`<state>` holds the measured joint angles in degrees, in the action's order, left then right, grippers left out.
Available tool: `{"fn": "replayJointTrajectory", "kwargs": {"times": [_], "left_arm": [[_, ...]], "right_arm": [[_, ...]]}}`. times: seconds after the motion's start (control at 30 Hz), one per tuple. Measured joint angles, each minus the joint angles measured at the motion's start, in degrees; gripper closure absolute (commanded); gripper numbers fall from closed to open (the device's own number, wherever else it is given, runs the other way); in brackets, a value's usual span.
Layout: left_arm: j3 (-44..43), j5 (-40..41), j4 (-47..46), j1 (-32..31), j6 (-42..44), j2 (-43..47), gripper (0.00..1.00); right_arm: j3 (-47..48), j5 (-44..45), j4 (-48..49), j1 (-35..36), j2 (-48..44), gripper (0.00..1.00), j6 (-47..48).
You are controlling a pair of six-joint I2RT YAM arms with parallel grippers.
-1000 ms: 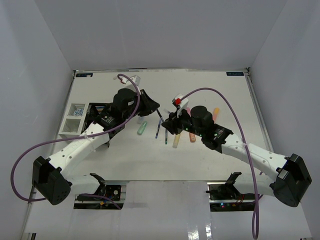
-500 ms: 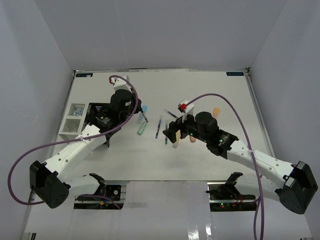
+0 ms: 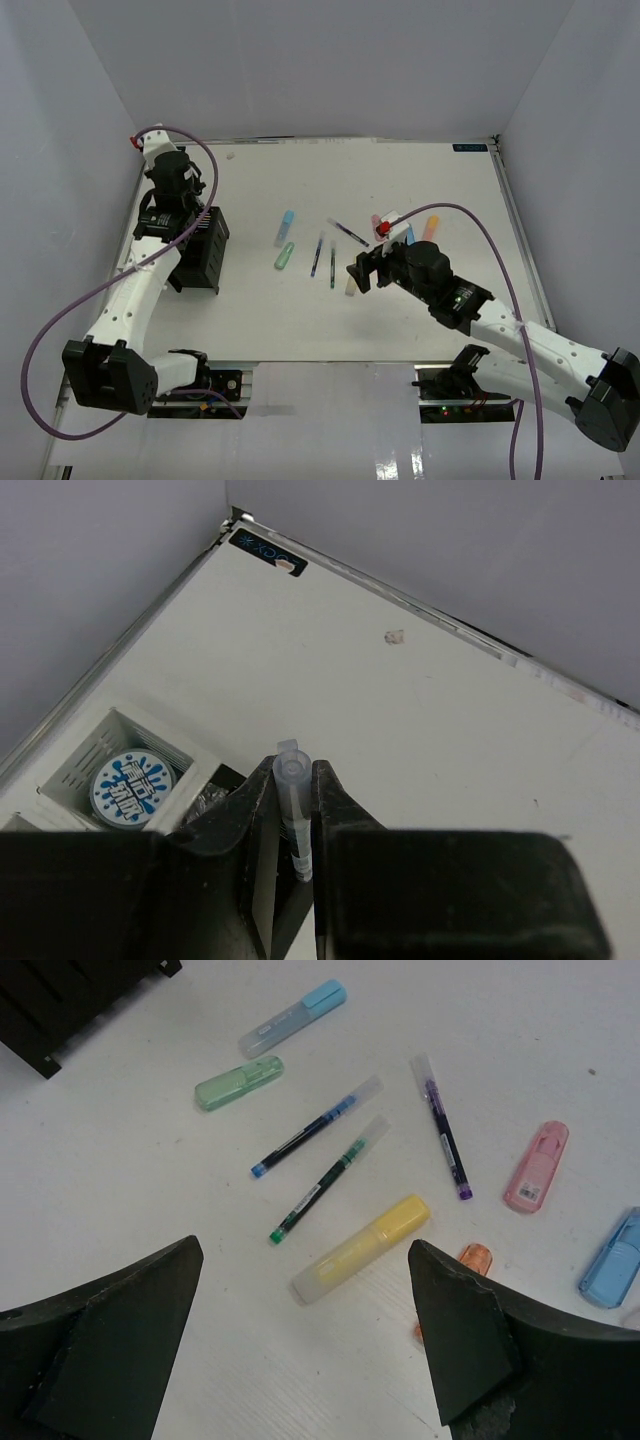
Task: Sort the stationery into containers
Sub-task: Place the pen in the storage box.
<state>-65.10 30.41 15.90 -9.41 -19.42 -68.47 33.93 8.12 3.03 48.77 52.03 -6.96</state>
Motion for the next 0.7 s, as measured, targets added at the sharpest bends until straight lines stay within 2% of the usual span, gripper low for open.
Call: {"fn": "replayJointTrajectory", "kwargs": {"times": [0.27, 0.33, 0.7], "left_arm": [[1.1, -1.0, -3.1, 5.3, 1.4, -5.4, 0.96], [2.9, -1.1, -4.2, 5.7, 1.4, -5.2, 0.89], [7.6, -2.3, -6.2, 5.9, 0.4, -7.8, 0.72]], "right_arm": [[-2.9, 2.4, -0.4, 0.0, -4.7, 0.1, 1.0], [-3.7, 3.0, -0.3, 0.0, -5.2, 0.1, 1.2], [-4.9, 5.7, -1.2, 0.0, -3.4, 0.09, 2.5]]}}
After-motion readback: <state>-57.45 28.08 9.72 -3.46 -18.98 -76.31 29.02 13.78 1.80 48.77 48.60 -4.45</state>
